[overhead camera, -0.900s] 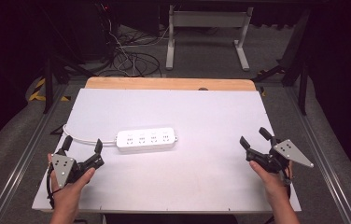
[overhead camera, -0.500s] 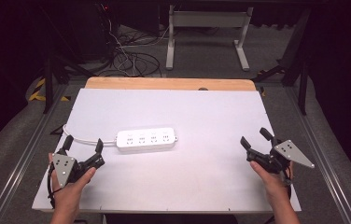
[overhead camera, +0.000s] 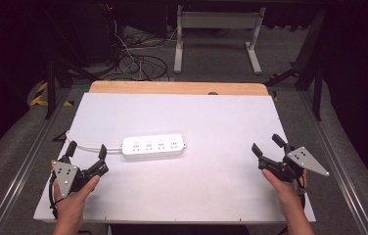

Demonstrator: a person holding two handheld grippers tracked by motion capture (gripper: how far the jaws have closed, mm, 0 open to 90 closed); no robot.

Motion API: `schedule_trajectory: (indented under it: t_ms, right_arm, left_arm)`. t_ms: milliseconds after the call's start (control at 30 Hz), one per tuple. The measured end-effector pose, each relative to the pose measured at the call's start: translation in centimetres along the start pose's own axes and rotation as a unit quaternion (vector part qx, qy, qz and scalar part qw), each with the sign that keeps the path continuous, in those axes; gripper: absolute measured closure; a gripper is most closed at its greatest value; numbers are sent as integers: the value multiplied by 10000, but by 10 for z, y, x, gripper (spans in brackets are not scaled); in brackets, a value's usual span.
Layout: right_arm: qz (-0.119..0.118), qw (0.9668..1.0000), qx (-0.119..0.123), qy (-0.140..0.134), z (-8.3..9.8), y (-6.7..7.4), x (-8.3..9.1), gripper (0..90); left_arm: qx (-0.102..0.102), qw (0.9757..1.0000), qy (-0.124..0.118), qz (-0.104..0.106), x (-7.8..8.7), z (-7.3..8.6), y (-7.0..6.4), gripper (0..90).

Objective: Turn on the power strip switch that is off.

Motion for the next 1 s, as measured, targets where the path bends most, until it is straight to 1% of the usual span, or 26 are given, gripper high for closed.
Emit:
schedule_trajectory:
  t_ms: [67,133,267,333,567,767,833,900,1000]
  right_arm:
    - [-1,10000,0,0,0,0,0,184]
    - [-2,10000,-7,7,0,0,0,184]
    - [-10,10000,-13,4,0,0,0,184]
    - [-8,10000,-10,4,0,0,0,184]
    - [-23,10000,-2,13,0,0,0,185]
    - [-33,10000,-8,14,0,1,0,186]
    - [-40,10000,-15,13,0,1,0,186]
    - [-54,10000,-21,14,0,1,0,187]
    - [-60,10000,-18,21,0,1,0,189]
  left_arm:
    - [-12,10000,-5,-1,0,0,0,131]
    - [-45,10000,-10,13,0,0,0,139]
    - [-45,10000,-17,18,0,-1,-1,154]
    - [-44,10000,-22,28,0,-1,-1,187]
    - [-54,10000,-16,65,1,-1,-2,253]
    - [-56,10000,-23,79,1,-1,-2,278]
    - [-36,9999,-55,83,1,-2,-2,285]
    - [66,9998,-148,121,1,-4,-2,314]
    - [109,9997,-170,150,2,-6,-2,349]
Point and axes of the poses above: each handheld gripper's, and its own axes: x roughly backward along the jaws, z roughly out of its underside, y roughly to its left, the point moved 7 cm from there along -x, roughly forward along the jaws, and after that the axes turned 13 degrees about x, right-handed, at the moved point
